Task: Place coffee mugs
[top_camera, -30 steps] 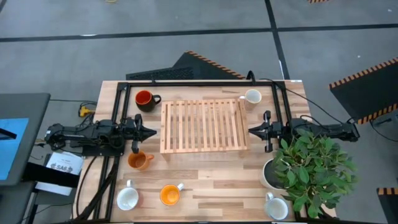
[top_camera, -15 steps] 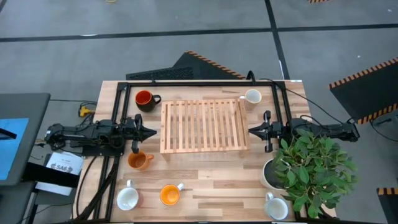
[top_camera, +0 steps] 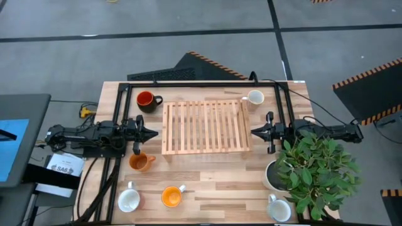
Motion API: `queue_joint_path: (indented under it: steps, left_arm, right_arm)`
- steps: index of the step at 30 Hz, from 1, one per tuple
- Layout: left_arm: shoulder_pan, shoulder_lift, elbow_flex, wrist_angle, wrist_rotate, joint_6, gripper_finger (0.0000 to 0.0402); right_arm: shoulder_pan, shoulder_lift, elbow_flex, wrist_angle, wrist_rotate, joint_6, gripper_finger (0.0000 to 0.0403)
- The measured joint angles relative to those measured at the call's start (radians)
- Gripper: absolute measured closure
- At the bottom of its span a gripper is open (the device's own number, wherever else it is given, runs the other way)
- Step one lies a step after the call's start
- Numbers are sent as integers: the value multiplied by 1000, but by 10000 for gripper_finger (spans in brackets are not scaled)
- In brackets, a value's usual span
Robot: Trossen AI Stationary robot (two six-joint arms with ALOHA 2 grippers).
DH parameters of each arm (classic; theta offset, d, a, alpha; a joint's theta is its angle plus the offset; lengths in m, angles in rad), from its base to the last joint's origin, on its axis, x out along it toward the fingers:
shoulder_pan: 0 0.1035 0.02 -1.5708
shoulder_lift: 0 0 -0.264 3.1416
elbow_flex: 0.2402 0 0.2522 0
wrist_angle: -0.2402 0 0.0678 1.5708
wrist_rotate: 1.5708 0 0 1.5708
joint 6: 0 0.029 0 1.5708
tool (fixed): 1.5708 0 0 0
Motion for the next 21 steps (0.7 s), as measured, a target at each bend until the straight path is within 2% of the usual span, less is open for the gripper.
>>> queue_joint_path:
  steps: [9,17,19,21]
  left_arm:
    - [0,0,0,7,-31,-2,402]
    - [0,-2,0,30,-35,-99,401]
    - [0,0,0,54,-71,-66,402]
    - [0,-1,1,111,-156,-63,401]
  right_arm:
    - [0,0,0,0,0,0,349]
    - [0,0,0,0,0,0,349]
    - [0,0,0,0,0,0,349]
    - [0,0,0,0,0,0,349]
